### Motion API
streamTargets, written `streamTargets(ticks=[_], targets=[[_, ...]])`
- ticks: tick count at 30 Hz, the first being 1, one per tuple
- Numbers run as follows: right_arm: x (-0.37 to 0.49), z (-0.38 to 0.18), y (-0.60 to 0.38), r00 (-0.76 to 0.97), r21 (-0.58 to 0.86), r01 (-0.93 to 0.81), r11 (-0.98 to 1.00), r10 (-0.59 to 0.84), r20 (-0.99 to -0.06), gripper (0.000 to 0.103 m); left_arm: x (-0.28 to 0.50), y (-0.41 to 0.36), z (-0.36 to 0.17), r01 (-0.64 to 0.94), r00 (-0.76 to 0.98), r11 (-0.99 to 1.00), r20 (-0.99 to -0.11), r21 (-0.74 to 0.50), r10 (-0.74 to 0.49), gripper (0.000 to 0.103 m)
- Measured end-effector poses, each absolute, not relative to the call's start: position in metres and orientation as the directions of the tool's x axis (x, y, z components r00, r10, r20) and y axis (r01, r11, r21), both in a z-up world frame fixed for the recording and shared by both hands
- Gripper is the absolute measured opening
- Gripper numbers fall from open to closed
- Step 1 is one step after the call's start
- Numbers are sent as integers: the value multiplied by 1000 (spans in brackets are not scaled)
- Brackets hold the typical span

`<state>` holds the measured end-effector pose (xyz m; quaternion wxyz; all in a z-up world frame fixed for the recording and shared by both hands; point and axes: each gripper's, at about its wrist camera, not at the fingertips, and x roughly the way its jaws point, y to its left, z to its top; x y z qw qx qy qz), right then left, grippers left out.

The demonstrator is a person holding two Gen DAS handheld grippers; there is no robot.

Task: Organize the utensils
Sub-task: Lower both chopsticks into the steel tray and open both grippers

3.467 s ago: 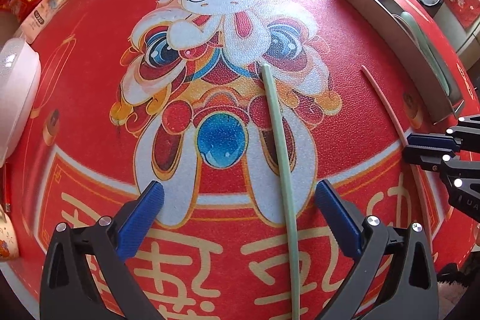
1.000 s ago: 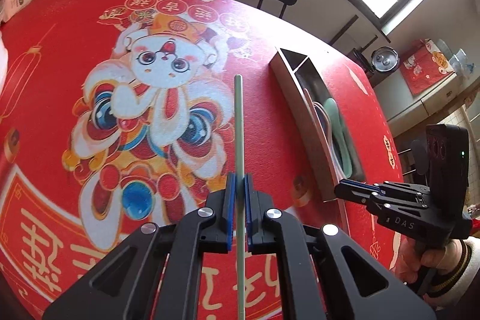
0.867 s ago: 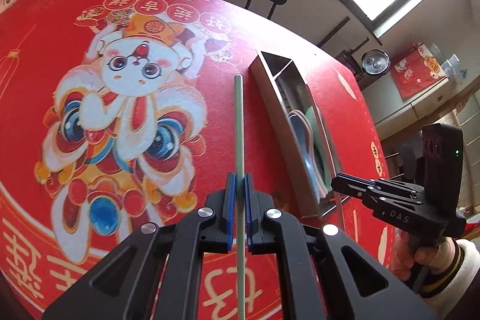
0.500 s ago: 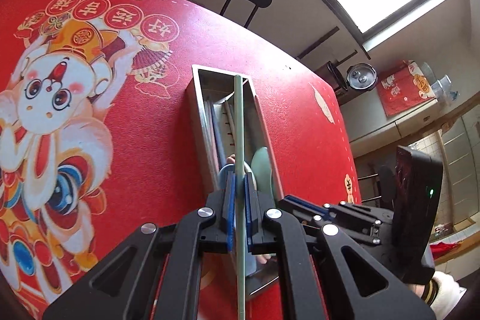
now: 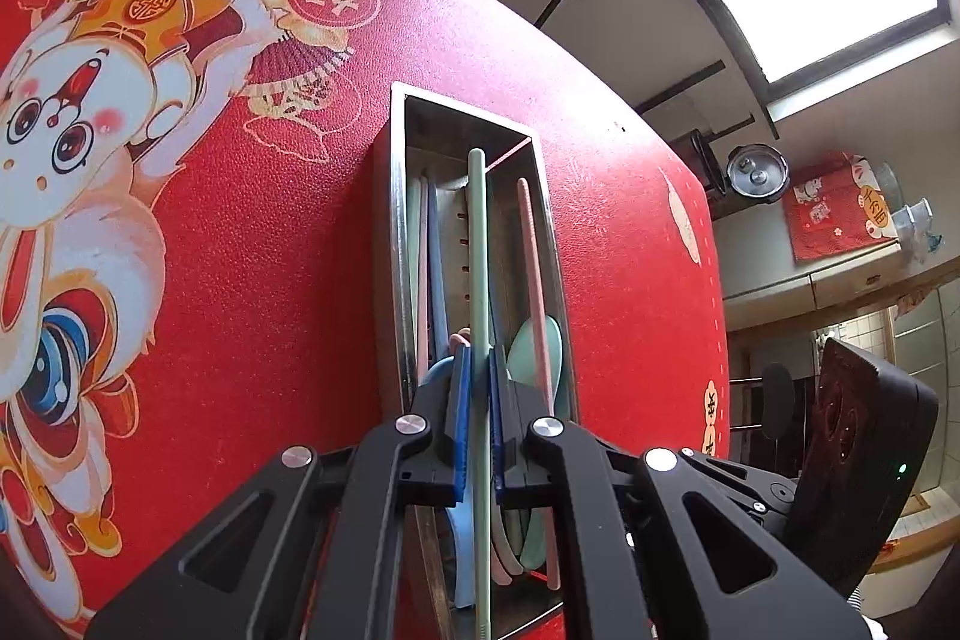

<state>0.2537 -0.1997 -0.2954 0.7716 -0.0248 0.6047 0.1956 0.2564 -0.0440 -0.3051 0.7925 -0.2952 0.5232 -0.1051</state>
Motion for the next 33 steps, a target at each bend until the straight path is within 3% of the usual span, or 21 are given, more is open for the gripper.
streamTargets(ticks=[20,30,33], targets=[[251,-289,-201,208,171,-269,948,231,-951,8,253,-33,-288,-104,464,848,-779,-520,-422,6],[233,-258,-218,277,145,-214,966,202,-939,8,238,-16,-245,-12,536,937,-793,-350,-290,38],[225,-241,-225,315,139,-200,970,198,-928,8,230,-13,-226,22,564,956,-786,-292,-253,58]])
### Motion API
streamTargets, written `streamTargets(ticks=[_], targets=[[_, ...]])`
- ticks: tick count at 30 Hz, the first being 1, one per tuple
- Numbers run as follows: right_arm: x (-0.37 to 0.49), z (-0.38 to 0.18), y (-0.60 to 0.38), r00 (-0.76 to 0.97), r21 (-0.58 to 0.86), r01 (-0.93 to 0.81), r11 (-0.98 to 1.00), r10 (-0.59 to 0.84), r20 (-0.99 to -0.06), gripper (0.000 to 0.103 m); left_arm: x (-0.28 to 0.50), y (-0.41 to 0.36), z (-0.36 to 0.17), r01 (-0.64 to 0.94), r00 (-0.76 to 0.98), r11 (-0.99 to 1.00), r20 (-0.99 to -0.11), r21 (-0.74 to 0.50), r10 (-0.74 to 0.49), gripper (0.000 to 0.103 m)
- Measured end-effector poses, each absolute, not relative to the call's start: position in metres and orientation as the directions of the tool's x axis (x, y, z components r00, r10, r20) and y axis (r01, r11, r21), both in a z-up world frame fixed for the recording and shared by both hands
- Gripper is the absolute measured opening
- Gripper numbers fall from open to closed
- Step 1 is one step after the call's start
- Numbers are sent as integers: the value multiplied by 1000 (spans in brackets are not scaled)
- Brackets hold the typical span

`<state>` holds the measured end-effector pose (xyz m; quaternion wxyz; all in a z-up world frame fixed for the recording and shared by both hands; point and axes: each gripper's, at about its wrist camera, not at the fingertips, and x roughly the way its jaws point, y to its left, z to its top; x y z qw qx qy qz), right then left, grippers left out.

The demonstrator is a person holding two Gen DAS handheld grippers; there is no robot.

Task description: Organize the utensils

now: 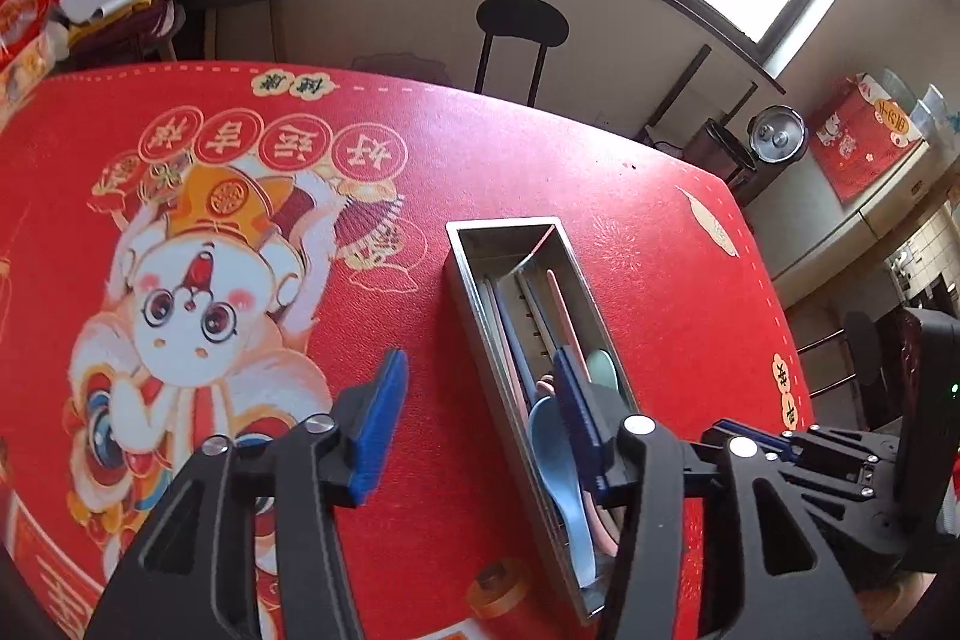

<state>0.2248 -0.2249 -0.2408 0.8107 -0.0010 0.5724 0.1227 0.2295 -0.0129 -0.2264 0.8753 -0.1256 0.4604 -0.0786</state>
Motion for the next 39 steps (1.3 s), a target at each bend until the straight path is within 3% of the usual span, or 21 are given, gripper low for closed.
streamTargets(ticks=[2,3,4,5,6,10,12,20,24,33,39], targets=[[219,-227,-230,338,133,-193,972,194,-921,10,224,-12,-213,35,582,968,-783,-247,-221,74],[215,-219,-232,354,125,-191,974,187,-916,18,221,-12,-205,46,598,971,-772,-236,-216,85],[211,-208,-235,377,114,-185,976,177,-909,29,216,-12,-196,57,621,974,-756,-220,-207,93],[207,-199,-237,399,106,-176,979,169,-901,64,211,-12,-186,65,644,978,-740,-197,-192,94],[201,-187,-241,435,100,-164,981,163,-886,74,205,-12,-177,75,665,982,-725,-171,-177,96],[176,-140,-250,543,65,-139,988,131,-830,74,186,-13,-140,131,722,985,-671,-111,-172,97],[165,-120,-255,586,60,-120,991,120,-801,89,177,-11,-122,154,744,982,-642,-105,-185,97],[106,-50,-271,775,1,41,999,-31,-631,88,137,-8,-62,180,836,983,-525,-13,-160,97],[83,-32,-280,804,22,107,994,-74,-590,89,120,-9,-45,205,847,979,-498,-13,-184,97],[58,-20,-282,764,-120,348,930,-356,-538,89,93,-18,-34,216,868,976,-455,-18,-201,97],[43,-18,-273,758,-176,399,900,-432,-490,89,85,-24,-37,230,862,973,-460,-17,-212,97]])
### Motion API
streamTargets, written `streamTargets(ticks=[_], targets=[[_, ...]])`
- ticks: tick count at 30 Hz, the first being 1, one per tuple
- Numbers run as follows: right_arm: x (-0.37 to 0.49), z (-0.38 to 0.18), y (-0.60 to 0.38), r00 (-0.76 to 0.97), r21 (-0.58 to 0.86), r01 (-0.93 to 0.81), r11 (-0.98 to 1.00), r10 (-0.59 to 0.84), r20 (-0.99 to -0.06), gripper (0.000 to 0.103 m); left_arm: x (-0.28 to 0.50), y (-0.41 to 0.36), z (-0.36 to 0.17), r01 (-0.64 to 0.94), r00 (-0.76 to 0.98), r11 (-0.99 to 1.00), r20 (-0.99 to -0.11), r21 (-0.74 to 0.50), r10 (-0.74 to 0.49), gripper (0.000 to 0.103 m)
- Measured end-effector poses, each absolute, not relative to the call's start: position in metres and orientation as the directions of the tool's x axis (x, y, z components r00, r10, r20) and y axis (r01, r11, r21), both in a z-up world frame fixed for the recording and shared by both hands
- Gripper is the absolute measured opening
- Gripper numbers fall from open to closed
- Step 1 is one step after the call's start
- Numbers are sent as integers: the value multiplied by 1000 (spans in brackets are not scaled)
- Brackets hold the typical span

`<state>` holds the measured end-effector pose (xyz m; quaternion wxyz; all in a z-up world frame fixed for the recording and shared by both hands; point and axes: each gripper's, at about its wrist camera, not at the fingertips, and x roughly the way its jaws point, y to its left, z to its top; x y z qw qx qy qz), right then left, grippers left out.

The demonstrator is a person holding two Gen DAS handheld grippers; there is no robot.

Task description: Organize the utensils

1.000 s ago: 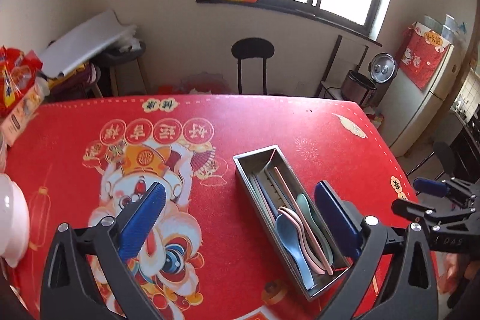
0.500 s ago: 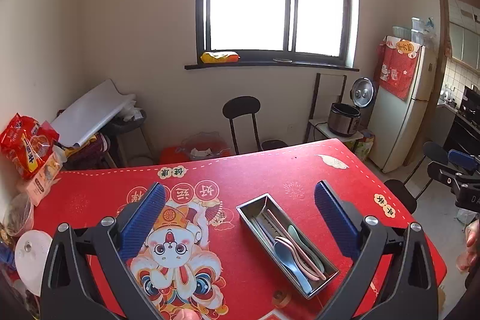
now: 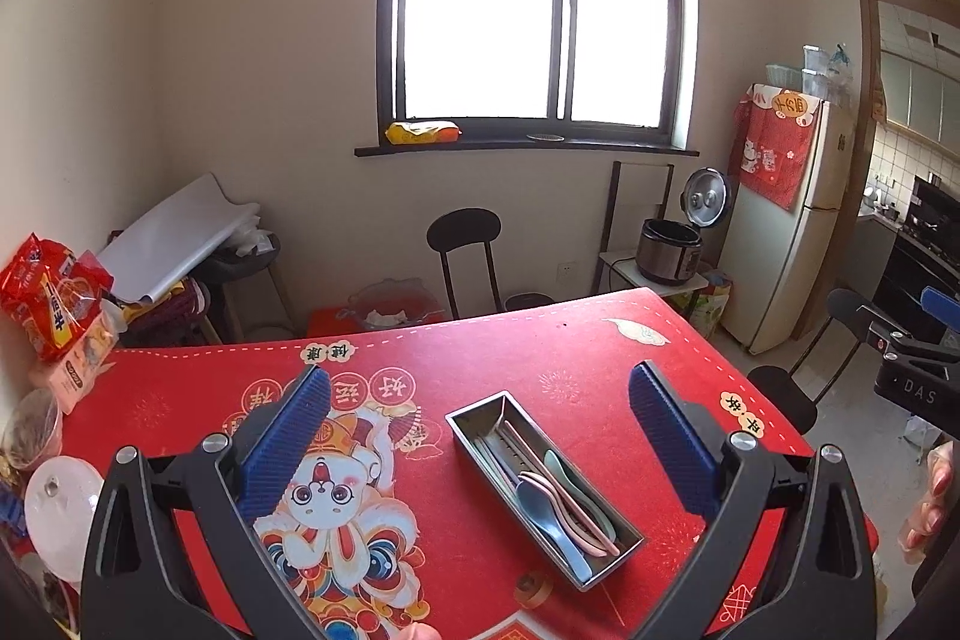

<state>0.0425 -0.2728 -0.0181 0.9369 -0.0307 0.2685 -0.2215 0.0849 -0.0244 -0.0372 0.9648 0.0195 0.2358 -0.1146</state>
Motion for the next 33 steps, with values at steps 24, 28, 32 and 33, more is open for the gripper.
streamTargets(ticks=[24,28,32,33], targets=[[41,-19,-271,766,-125,384,915,-391,-510,89,81,-18,-39,195,876,979,-437,-65,-204,97],[41,-21,-273,763,-121,387,914,-391,-515,89,80,-18,-39,197,876,978,-436,-67,-207,97],[41,-20,-273,765,-113,388,915,-388,-515,89,80,-19,-38,201,875,977,-436,-66,-209,97],[41,-20,-274,765,-109,388,915,-386,-515,89,81,-19,-38,202,875,977,-436,-66,-211,97]])
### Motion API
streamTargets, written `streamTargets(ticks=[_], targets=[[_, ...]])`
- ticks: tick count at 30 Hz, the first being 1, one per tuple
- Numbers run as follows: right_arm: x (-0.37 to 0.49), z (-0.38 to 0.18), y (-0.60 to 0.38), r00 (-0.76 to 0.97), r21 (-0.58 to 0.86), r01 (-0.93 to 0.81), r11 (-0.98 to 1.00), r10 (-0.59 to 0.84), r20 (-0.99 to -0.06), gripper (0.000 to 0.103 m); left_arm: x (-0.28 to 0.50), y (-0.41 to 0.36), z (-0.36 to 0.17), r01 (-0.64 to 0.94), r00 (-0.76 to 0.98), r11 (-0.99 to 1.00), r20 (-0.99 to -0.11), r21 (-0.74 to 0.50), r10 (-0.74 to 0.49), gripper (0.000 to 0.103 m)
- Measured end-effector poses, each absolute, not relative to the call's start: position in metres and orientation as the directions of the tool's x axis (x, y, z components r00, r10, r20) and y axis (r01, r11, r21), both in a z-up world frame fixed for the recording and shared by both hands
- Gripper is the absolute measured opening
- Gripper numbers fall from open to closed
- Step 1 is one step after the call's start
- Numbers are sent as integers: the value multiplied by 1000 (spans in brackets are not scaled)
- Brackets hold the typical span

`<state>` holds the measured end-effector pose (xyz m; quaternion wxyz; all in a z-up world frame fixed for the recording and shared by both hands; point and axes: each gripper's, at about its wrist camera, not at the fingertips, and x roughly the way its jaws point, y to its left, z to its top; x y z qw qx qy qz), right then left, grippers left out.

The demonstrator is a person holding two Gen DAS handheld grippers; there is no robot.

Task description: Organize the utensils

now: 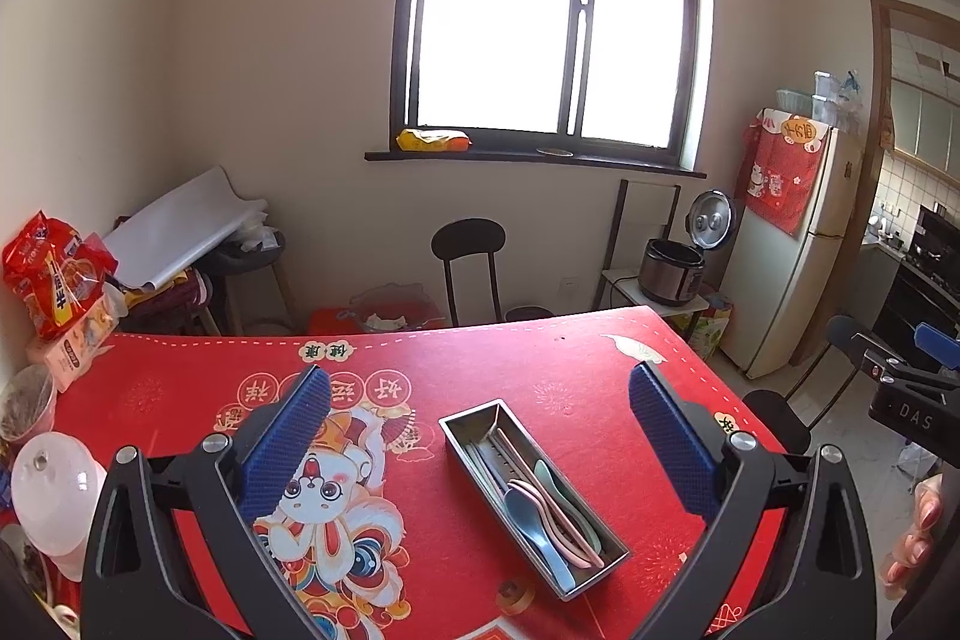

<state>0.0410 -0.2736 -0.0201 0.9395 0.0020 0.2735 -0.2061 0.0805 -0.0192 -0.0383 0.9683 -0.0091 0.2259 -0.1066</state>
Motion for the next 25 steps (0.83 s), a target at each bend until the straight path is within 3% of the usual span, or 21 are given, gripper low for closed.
streamTargets(ticks=[25], targets=[[43,-25,-282,752,-79,401,913,-377,-540,89,83,-23,-40,205,874,977,-439,-56,-208,97]])
